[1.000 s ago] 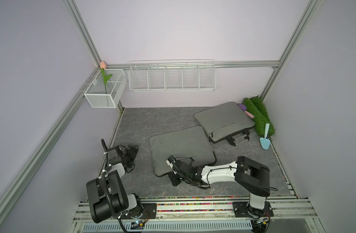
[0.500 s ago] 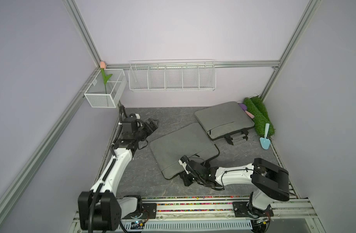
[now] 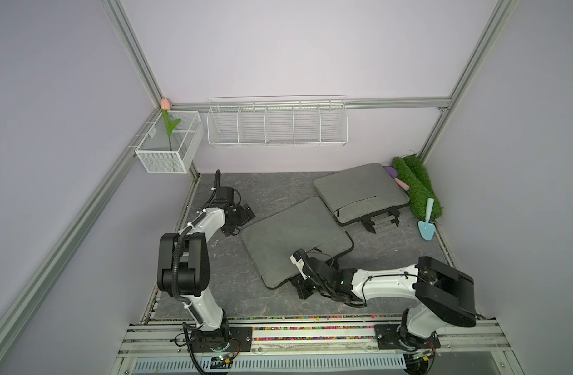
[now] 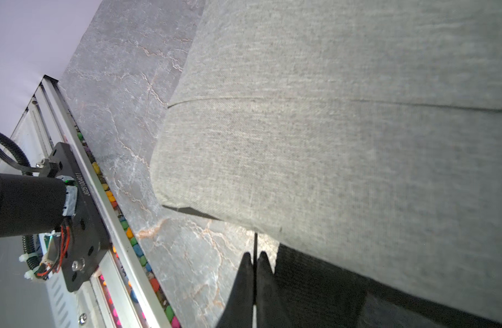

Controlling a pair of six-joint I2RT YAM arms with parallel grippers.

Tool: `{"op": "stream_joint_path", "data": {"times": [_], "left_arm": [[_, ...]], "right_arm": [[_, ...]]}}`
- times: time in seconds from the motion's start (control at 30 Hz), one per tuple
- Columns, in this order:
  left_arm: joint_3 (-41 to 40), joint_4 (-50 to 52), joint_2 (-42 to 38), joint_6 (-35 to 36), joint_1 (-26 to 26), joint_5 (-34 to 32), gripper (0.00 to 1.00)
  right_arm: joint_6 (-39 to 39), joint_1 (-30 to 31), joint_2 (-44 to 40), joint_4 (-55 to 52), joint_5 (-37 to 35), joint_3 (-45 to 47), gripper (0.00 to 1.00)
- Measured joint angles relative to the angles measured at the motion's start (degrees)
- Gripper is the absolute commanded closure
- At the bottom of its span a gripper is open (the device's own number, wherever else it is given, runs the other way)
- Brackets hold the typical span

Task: Put the mouse into the laptop bag
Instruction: Zip the zipper on the zippered laptop bag.

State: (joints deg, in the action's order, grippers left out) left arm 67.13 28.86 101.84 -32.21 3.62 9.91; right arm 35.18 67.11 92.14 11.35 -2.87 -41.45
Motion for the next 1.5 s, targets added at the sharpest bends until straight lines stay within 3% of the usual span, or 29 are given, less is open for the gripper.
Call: {"op": "stream_joint_path", "data": {"times": [0.17, 0.27, 0.37, 0.43, 0.47, 0.7, 0.77, 0.93, 1.1, 1.27, 1.5], "left_arm": [[-0.15, -0.61, 3.39, -0.07, -0.35, 2.25, 0.08], [-0.94, -2.49, 3.89, -0.37, -0.33, 5.2, 0.26], [-2.54, -4.59, 3.82, -1.42, -0.66, 6.27, 0.58], [-4.55, -6.73, 3.48, -2.54, -1.36, 6.58, 0.93], [-5.68, -7.67, 3.04, -3.02, -1.55, 6.6, 1.0], [-18.58, -16.48, -6.23, -9.14, -4.85, 9.53, 1.0], [-24.28, -18.34, -11.78, -11.34, -8.26, 9.55, 1.0], [-34.1, -17.11, -27.47, -14.14, -23.28, 6.69, 1.0], [-37.62, -16.74, -36.2, -14.78, -27.04, 2.82, 1.0], [-43.67, -14.82, -43.5, -16.22, -26.67, 2.73, 1.0], [-48.35, -8.96, -55.15, -17.03, -26.03, 0.87, 1.0]], "right_arm": [[0.0, -0.02, -0.13, 0.02, -0.28, 0.02, 0.93], [0.0, -0.02, -0.13, 0.02, -0.28, 0.0, 0.93], [0.0, -0.02, -0.13, -0.02, -0.39, 0.0, 0.93], [0.0, -0.13, -0.13, -0.2, -0.55, 0.0, 0.93], [0.0, -0.2, -0.13, -0.39, -0.59, 0.0, 0.93], [-0.39, -0.26, 0.37, -5.66, -0.17, -2.23, 0.93], [-1.01, -0.26, 2.32, -9.44, 0.17, -6.03, 0.93], [-3.63, -2.91, 12.24, -14.4, 4.42, -20.17, 0.93], [-6.86, -8.46, 21.27, -17.88, 5.16, -33.55, 0.93], [-7.91, -8.35, 17.09, -13.03, 3.02, -24.06, 0.93], [-10.51, 2.95, 13.75, -1.66, -0.28, -10.29, 0.93]]}}
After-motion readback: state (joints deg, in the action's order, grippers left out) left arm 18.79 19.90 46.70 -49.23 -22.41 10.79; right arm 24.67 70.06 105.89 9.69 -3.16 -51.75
